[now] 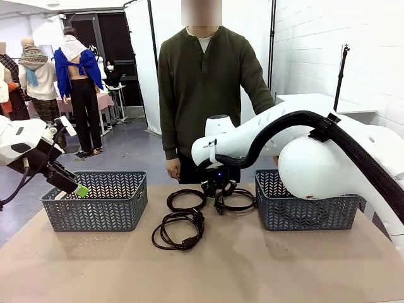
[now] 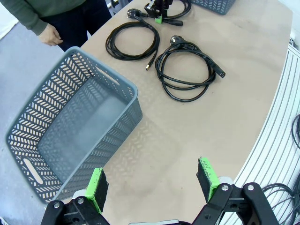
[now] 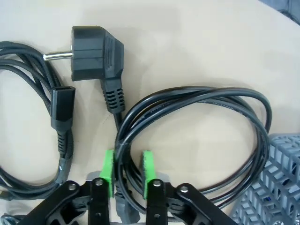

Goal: Organize the cables according to human instructions.
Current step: Pick up a bundle of cables and place it in the basket indicated by the human.

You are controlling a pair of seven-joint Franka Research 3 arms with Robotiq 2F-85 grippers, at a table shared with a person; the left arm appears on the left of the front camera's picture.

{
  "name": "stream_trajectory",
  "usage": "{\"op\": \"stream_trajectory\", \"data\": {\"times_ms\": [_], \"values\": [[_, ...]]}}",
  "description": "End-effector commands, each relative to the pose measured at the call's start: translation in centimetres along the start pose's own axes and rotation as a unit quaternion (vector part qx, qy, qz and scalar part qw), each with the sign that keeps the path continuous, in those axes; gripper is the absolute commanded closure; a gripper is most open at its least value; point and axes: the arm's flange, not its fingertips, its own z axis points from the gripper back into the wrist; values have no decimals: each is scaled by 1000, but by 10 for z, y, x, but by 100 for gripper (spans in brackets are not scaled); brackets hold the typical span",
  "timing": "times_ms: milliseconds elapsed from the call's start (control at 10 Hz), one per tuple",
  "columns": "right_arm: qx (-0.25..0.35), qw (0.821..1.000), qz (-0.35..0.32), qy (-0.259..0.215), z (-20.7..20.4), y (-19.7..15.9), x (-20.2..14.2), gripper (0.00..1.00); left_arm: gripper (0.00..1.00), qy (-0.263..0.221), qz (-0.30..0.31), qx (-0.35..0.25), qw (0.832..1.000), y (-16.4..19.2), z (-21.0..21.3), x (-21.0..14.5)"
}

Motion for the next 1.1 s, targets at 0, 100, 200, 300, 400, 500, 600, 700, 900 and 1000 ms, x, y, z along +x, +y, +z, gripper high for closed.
{"op": "stream_trajectory", "data": {"times_ms": [0, 100, 200, 300, 400, 500, 600, 700, 900, 1000], "values": [[-5, 1000, 8, -8, 0, -1, 5, 98, 0, -6, 2, -4, 1000, 2, 0, -1], [-2, 1000, 13, -8, 3, -1, 4, 100, 0, -6, 2, -4, 1000, 2, 0, -1], [6, 1000, 19, -8, 8, 0, 4, 100, 0, -6, 2, -4, 1000, 2, 0, -1], [15, 1000, 23, -9, 13, 1, 3, 100, 0, -6, 2, -4, 1000, 2, 0, -1], [17, 999, 26, -15, 23, 2, 3, 100, 0, -6, 2, -4, 1000, 2, 0, -1], [24, 999, 28, -19, 35, 3, 3, 100, 0, -6, 2, -4, 1000, 2, 0, -1], [26, 998, 44, -24, 51, 6, 3, 100, 0, -6, 2, -4, 1000, 2, 0, -1], [25, 997, 60, -34, 70, 9, 1, 100, 0, -6, 2, -4, 1000, 2, 0, -1], [41, 990, 137, -21, 104, 17, -7, 100, 0, -6, 2, -4, 1000, 2, 0, -1], [57, 979, 197, -6, 121, 20, -13, 100, 0, -6, 2, -4, 1000, 2, 0, -1]]}}
